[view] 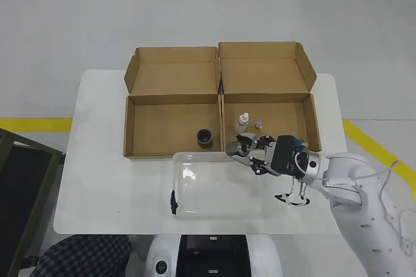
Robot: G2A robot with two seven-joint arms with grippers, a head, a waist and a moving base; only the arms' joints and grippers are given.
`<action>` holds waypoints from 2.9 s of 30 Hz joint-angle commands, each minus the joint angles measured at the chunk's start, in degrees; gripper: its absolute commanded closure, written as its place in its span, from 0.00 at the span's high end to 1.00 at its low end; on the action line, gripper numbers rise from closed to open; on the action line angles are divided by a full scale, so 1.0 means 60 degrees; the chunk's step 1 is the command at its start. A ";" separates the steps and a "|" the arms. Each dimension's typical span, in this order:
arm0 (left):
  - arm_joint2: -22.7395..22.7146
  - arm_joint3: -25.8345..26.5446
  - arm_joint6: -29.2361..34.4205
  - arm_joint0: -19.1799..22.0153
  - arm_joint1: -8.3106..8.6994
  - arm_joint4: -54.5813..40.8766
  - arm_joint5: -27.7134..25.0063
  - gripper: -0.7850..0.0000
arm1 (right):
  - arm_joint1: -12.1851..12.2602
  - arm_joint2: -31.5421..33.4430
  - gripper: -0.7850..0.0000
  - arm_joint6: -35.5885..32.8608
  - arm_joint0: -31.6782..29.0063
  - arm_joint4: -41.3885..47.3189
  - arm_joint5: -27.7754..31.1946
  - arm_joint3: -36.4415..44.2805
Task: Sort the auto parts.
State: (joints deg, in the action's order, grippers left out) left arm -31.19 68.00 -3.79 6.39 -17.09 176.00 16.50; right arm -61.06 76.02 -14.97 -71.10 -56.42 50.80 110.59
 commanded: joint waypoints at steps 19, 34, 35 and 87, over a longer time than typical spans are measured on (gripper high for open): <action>0.0000 0.0000 0.0000 0.0000 0.0000 0.0000 0.0000 1.00 | -0.0001 -0.0759 0.00 -0.0276 0.0442 -0.0120 -0.0191 -0.0185; 0.0000 0.0000 0.0000 0.0000 0.0000 0.0000 0.0000 1.00 | -0.0360 -0.2752 0.00 -0.1120 0.1894 -0.1393 -0.1750 -0.0529; 0.0000 0.0000 0.0000 0.0000 0.0000 0.0000 0.0000 1.00 | -0.0396 -0.2890 0.00 -0.1160 0.2009 -0.1454 -0.1873 -0.0580; 0.0000 0.0000 0.0000 0.0000 0.0000 0.0000 0.0000 1.00 | -0.2502 -0.6126 0.00 -0.3234 0.6185 -0.1195 -0.5696 -0.6134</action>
State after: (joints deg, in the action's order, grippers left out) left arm -31.19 68.00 -3.79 6.39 -17.09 176.00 16.50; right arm -75.83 39.47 -34.27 -34.23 -63.67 16.72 74.31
